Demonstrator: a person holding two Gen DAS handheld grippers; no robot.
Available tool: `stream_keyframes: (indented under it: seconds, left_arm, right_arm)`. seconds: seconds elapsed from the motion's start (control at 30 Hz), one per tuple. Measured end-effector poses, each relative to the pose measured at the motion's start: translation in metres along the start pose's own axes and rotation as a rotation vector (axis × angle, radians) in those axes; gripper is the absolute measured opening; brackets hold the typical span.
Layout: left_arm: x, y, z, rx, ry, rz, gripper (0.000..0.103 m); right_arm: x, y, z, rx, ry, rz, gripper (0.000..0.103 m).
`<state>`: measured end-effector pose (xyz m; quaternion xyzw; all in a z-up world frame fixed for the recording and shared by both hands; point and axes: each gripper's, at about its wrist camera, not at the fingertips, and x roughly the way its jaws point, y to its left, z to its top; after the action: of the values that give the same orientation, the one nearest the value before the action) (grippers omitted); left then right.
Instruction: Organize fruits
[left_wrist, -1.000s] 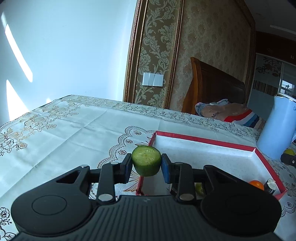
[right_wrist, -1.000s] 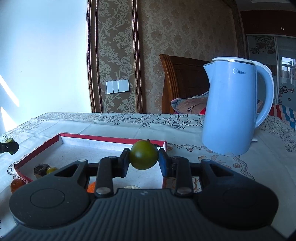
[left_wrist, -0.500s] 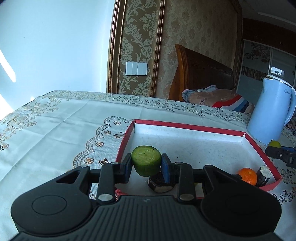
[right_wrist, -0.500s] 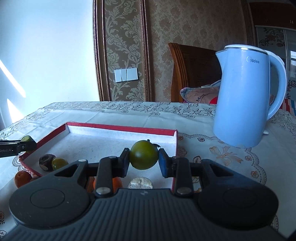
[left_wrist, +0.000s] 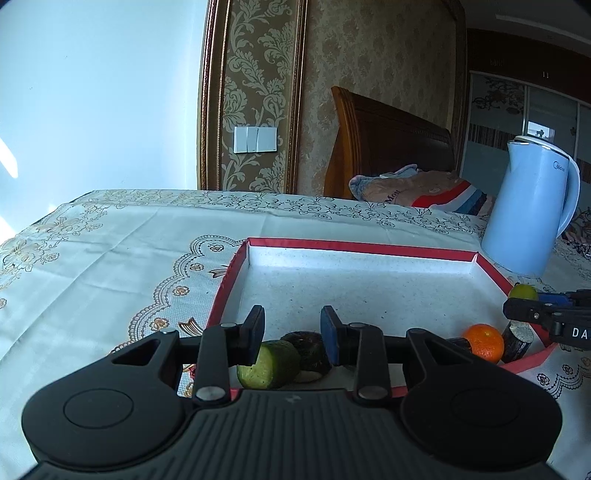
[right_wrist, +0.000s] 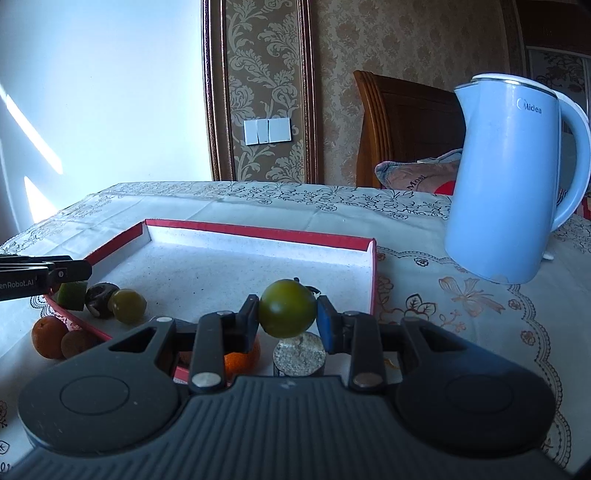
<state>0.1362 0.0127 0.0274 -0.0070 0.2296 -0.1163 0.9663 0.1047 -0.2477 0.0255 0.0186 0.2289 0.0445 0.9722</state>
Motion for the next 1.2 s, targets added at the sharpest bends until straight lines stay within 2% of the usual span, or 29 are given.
stream_keyframes:
  seconds: [0.27,0.63,0.7,0.73,0.77,0.83,0.97,1.2]
  left_arm:
    - [-0.011,0.027,0.001,-0.119,-0.012,0.032,0.032]
    - [-0.043,0.042,-0.011,-0.145,-0.037,0.041,0.034]
    - [-0.050,0.050,-0.014,-0.164,-0.050,0.054,0.049]
    - [-0.055,0.055,-0.015,-0.174,-0.062,0.068,0.064]
    - [-0.059,0.059,-0.016,-0.185,-0.075,0.082,0.074]
    - [-0.069,0.070,-0.020,-0.210,-0.097,0.109,0.077]
    - [-0.080,0.083,-0.026,-0.208,-0.090,0.142,0.077]
    - [-0.088,0.075,-0.036,-0.174,-0.083,0.127,0.077]
  right_arm:
    - [0.003,0.000,-0.004,0.006,0.017,0.007,0.033]
    - [0.002,0.002,-0.006,0.002,0.014,0.000,0.042]
    - [0.000,0.001,-0.006,0.013,0.008,0.000,0.042]
    - [-0.003,0.000,-0.006,0.019,0.002,0.000,0.042]
    - [-0.005,-0.001,-0.006,0.026,-0.004,0.001,0.042]
    - [-0.012,-0.005,-0.006,0.051,-0.015,0.010,0.042]
    - [-0.028,-0.010,-0.010,0.096,-0.023,0.044,0.042]
    - [-0.050,0.006,-0.034,0.106,0.030,0.124,0.042]
